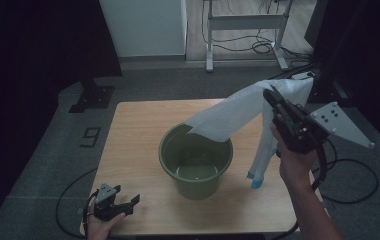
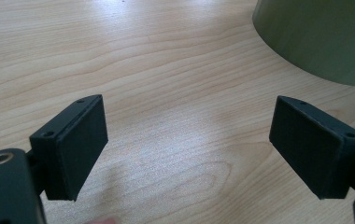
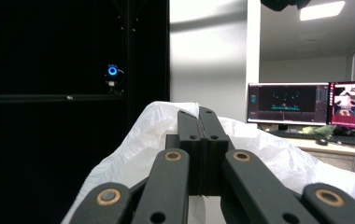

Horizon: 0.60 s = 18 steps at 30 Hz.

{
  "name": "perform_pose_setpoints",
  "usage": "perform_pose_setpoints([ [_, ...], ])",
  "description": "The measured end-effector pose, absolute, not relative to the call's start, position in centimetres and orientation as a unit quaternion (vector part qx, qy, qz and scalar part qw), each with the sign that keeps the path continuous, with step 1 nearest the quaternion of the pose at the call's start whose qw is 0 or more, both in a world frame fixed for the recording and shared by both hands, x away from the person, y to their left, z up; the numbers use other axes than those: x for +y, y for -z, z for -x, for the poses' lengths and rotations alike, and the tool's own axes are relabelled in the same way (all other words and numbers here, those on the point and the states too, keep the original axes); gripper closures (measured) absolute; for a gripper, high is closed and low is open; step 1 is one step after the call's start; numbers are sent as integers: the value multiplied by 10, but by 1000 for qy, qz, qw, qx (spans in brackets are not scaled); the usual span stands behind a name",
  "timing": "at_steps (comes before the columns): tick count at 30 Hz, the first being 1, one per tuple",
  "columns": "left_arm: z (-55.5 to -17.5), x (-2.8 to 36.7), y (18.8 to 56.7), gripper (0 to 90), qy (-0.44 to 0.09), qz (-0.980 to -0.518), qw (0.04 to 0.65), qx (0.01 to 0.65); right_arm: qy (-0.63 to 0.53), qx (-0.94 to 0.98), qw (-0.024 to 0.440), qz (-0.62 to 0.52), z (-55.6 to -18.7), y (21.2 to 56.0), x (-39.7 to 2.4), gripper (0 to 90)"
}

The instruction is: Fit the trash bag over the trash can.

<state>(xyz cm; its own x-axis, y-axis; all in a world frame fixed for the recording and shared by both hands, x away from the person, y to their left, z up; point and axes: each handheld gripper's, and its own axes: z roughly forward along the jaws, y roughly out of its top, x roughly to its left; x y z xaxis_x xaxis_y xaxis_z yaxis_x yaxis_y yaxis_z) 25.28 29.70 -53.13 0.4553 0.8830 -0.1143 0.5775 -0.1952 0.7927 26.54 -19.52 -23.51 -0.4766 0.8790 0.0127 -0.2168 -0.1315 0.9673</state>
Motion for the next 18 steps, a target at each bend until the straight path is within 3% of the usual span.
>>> perform_pose_setpoints([
  [8,-252,299,531,112,-188,-747,410,489,-680,528,413,-297,-256,225,-185,888],
  [18,-253,300,532,112,-187,-748,407,491,-652,572,390,-310,-270,284,-178,888],
])
